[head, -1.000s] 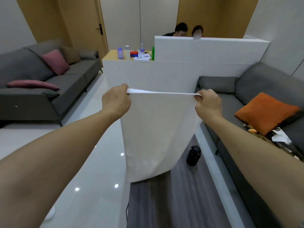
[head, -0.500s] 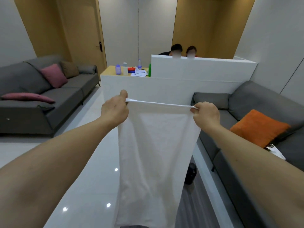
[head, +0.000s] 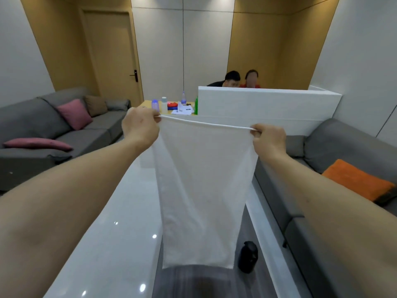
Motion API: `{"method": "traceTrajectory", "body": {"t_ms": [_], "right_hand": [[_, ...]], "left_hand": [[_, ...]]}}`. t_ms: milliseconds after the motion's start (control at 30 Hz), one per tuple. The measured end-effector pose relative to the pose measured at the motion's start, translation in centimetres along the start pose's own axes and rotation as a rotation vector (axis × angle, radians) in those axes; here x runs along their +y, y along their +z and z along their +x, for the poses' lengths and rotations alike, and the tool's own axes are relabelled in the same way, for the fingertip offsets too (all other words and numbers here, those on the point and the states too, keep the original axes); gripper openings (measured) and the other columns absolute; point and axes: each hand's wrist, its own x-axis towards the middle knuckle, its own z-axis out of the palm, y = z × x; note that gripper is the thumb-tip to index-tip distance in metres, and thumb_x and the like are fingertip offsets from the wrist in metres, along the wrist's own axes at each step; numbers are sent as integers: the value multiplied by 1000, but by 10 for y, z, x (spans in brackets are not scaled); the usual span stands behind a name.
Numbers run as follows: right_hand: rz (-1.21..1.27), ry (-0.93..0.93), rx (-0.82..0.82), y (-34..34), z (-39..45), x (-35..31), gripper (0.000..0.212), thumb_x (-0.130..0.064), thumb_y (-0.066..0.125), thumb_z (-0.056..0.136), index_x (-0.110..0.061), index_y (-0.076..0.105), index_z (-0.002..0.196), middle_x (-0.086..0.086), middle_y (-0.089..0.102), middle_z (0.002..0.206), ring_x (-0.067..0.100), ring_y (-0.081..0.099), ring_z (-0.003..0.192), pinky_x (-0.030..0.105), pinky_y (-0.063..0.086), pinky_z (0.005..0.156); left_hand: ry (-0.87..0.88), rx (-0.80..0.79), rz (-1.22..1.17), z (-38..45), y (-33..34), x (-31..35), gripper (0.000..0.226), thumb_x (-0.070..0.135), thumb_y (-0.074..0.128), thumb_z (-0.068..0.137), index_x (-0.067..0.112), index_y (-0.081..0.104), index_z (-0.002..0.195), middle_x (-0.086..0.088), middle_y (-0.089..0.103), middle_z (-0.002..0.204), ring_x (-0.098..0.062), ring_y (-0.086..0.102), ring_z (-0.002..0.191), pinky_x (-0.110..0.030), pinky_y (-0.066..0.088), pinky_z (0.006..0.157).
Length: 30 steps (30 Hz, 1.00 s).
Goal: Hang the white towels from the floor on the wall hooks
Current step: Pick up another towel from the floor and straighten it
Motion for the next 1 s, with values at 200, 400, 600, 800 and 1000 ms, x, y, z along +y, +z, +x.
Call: {"method": "traceTrajectory", "body": {"t_ms": [200,400,600,800,1000], "right_hand": [[32,-27,33,-18,-26,3,25,-7,57,90,-14,75,106,8,75,99,31,66,95,34,50,82],[-11,42,-121,-15,-129,17,35,2,55,83,-17,75,105,9,72,97,28,60,94,30,44,75],[-74,129,-294,-24,-287,19,35,-4,55,85,-26,74,105,11,67,95,30,58,92,33,46,71],[-131,208,-449,-40,-458,18,36,-6,57,85,-30,75,104,3,58,84,25,55,96,29,38,68],[-213,285,-575,-51,-599,33,33,-7,59,87,-30,75,105,0,60,84,19,53,82,27,41,64]], "left_hand": [[38,32,-57,-23,-24,1,24,19,53,95,21,74,106,-9,69,98,-33,51,87,-35,42,69],[9,-32,-140,-124,-34,-10,20,16,57,94,17,76,101,-6,72,97,-27,53,86,-31,37,69],[-76,-202,-162,-285,-51,-45,20,19,56,95,20,75,99,-2,71,94,-25,55,90,-33,45,72],[-156,-442,-101,-456,-78,-73,26,17,49,96,24,74,96,5,64,80,-20,49,82,-29,35,61],[-149,-641,-46,-587,-92,-84,22,20,53,95,26,74,99,8,64,79,-13,50,77,-25,40,62]]}}
